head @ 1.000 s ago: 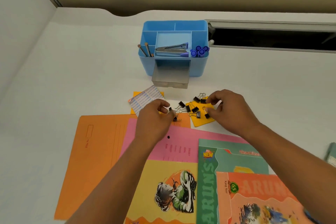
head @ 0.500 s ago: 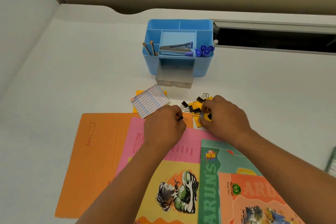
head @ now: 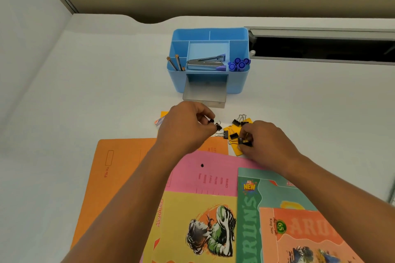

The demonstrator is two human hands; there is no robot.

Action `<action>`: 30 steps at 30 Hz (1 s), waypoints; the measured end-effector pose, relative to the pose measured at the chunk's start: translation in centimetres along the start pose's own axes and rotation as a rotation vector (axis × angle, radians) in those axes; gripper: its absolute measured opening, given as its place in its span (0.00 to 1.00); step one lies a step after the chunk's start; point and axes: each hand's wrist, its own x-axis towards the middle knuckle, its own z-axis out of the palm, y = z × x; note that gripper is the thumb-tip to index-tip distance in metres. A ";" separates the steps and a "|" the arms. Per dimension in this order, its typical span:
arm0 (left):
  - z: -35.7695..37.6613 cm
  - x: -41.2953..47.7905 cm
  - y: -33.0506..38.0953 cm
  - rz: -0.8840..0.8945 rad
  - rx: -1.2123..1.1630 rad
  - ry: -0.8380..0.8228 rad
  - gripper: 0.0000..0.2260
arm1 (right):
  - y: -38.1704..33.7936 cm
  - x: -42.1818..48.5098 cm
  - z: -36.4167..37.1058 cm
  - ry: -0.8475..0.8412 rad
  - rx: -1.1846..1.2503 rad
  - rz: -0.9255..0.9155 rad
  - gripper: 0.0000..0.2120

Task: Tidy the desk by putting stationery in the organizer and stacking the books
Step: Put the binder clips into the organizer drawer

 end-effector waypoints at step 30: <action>-0.3 3.7 -1.6 -0.014 -0.320 0.275 0.04 | 0.2 -0.1 -0.4 0.039 0.030 -0.056 0.07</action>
